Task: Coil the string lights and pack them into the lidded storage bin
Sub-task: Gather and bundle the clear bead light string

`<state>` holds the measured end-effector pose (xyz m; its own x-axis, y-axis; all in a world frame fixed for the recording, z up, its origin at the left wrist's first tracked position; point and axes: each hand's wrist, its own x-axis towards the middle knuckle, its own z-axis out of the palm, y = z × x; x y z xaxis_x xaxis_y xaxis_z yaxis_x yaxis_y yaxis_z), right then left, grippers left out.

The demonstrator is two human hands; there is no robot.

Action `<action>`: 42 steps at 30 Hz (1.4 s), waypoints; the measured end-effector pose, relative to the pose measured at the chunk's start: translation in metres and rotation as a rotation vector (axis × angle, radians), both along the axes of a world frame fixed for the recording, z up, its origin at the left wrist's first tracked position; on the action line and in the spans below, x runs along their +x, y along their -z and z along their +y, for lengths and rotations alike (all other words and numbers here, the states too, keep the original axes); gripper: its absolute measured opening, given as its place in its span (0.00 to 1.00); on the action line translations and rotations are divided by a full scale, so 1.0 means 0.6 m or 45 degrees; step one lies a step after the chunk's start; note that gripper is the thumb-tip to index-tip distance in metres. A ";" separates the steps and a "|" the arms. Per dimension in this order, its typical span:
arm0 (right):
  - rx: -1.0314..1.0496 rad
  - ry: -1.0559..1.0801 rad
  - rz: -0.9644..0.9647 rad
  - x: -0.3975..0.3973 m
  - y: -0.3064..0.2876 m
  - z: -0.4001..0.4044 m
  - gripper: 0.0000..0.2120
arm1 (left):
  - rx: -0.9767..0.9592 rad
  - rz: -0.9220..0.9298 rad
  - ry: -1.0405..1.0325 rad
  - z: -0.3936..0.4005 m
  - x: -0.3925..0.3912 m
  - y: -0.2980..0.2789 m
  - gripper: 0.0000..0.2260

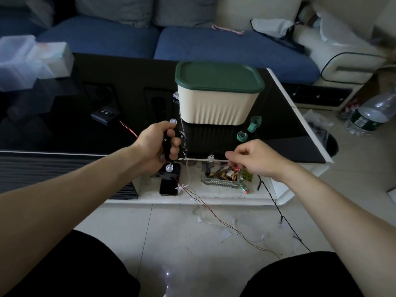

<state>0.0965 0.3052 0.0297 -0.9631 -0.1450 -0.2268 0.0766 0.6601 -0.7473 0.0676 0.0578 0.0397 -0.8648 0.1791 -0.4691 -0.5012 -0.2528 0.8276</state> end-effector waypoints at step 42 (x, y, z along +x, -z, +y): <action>-0.203 -0.266 -0.002 0.016 -0.024 -0.055 0.23 | -0.230 0.040 1.247 0.027 0.029 -0.001 0.20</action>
<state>0.1060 0.2722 0.0442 -0.9082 -0.3746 -0.1865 -0.0476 0.5354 -0.8433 0.0849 0.0740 0.0404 -0.3862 0.7484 -0.5392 -0.3989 0.3915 0.8292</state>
